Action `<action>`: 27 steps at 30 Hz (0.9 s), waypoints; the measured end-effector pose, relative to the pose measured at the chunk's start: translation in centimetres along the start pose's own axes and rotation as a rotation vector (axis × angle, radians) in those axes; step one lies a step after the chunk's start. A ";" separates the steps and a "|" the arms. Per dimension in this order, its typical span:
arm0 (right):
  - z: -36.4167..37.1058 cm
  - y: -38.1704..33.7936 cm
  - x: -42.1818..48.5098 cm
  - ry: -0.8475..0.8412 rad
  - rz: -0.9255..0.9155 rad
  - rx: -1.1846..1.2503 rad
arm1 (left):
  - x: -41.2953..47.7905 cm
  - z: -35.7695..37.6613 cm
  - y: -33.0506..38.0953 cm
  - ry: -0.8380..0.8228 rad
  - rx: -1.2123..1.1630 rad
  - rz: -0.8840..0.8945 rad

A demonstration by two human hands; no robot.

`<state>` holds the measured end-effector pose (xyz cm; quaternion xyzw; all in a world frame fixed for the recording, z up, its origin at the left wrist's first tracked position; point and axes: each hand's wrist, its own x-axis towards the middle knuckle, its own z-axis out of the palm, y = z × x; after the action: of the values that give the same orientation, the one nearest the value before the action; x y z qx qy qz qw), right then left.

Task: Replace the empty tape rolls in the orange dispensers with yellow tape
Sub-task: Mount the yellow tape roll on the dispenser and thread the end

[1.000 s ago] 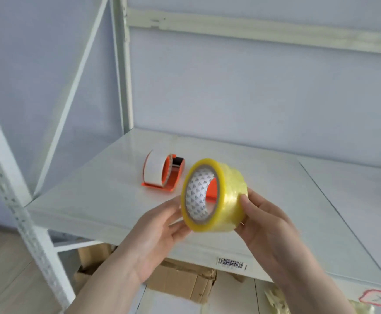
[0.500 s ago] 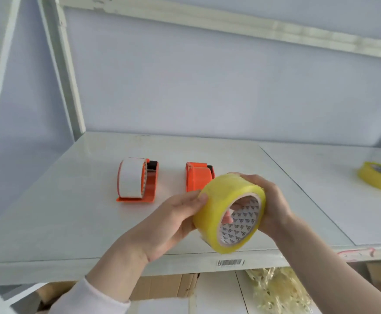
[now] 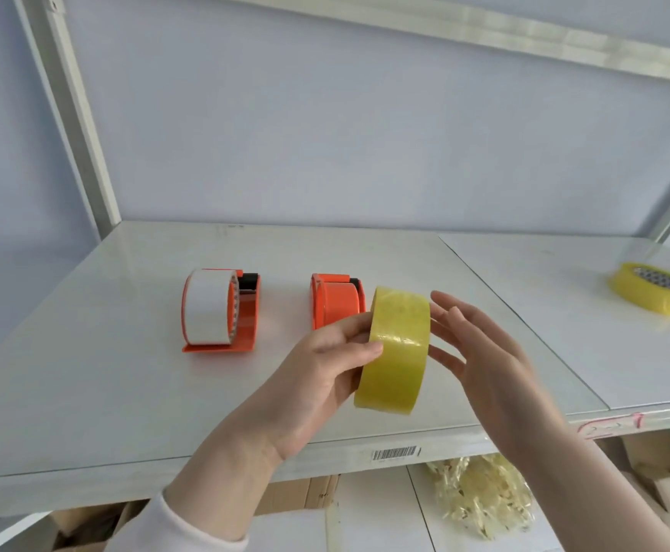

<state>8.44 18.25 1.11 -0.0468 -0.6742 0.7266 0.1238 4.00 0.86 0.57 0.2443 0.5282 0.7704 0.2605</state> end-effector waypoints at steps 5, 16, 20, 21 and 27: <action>-0.3 -0.3 -0.9 -0.068 0.031 0.086 | 0.9 1.3 -0.3 0.087 -0.022 0.003; -0.3 1.3 -1.0 -0.210 -0.058 -0.030 | 2.8 2.1 0.7 0.283 -0.358 -0.004; -0.6 1.0 -0.6 -0.189 -0.080 0.013 | 2.4 2.0 1.1 0.266 -0.183 -0.052; -0.7 0.7 -0.4 -0.184 -0.072 0.025 | 2.2 1.8 1.1 0.309 -0.015 -0.054; -1.6 -1.6 1.6 -0.231 0.009 -0.062 | 2.5 -0.2 0.8 0.551 0.580 0.389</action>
<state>7.43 20.24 2.70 0.0305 -0.7060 0.7064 0.0404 1.87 2.07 1.54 0.1876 0.7163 0.6615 -0.1193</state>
